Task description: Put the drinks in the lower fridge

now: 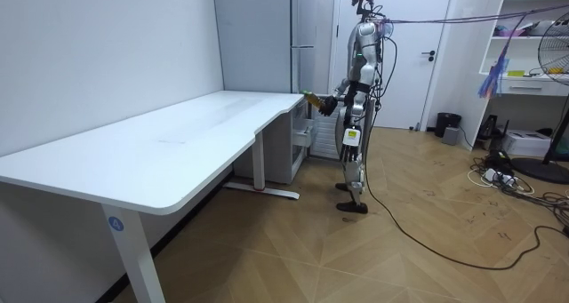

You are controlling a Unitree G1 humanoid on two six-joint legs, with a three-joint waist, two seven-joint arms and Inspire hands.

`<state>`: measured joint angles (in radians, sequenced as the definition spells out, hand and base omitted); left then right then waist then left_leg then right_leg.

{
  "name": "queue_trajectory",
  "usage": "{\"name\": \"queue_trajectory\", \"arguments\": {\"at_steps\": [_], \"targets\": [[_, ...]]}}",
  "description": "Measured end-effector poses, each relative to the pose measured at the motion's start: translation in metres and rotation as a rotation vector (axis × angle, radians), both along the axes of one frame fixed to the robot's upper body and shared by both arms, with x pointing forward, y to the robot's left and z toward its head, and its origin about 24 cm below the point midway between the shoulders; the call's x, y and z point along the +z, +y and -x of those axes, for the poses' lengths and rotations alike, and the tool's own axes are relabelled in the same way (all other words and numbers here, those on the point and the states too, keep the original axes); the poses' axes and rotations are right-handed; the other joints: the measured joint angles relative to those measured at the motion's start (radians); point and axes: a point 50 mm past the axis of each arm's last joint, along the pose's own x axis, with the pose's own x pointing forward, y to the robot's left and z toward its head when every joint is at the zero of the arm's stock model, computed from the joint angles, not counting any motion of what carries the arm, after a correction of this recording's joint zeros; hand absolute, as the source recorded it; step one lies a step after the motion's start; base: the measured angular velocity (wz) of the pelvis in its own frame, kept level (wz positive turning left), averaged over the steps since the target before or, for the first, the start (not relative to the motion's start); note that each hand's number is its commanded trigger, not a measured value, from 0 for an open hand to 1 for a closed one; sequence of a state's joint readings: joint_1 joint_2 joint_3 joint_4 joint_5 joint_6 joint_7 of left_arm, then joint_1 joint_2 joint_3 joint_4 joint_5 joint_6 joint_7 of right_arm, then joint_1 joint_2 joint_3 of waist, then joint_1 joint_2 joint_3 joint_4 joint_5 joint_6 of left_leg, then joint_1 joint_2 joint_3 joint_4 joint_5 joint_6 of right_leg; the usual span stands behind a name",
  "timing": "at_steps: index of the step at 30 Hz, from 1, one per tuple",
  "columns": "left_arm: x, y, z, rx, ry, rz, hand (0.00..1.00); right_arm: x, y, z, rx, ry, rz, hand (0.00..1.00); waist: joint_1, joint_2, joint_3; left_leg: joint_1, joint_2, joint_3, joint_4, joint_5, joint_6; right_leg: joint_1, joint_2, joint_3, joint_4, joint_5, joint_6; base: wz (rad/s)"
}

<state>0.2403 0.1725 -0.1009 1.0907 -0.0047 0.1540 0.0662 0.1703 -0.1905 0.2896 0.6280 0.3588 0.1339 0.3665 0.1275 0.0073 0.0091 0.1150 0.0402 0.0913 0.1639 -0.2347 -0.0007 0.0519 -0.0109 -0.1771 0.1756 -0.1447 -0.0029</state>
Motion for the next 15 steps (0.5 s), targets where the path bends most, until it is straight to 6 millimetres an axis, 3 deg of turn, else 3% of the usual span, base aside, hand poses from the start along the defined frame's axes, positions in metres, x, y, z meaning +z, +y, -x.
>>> {"name": "queue_trajectory", "arguments": {"at_steps": [7,15], "targets": [[-0.001,-0.003,0.007,-0.043,0.061,0.023,0.00,-0.010,-0.004,0.009,-0.106,0.070,0.043,1.00,-0.031,0.002,-0.0012,-0.001,0.000,0.002,0.003,0.000,0.000,0.001,0.000,0.005,-0.003,0.000,0.000,0.00],[-0.001,-0.003,0.007,-0.060,0.064,0.024,0.00,-0.014,-0.008,0.014,-0.297,0.122,-0.030,1.00,-0.050,0.010,-0.0017,0.001,0.000,0.010,0.002,0.000,0.000,0.000,0.001,0.013,-0.005,0.000,0.001,-0.02]]}}
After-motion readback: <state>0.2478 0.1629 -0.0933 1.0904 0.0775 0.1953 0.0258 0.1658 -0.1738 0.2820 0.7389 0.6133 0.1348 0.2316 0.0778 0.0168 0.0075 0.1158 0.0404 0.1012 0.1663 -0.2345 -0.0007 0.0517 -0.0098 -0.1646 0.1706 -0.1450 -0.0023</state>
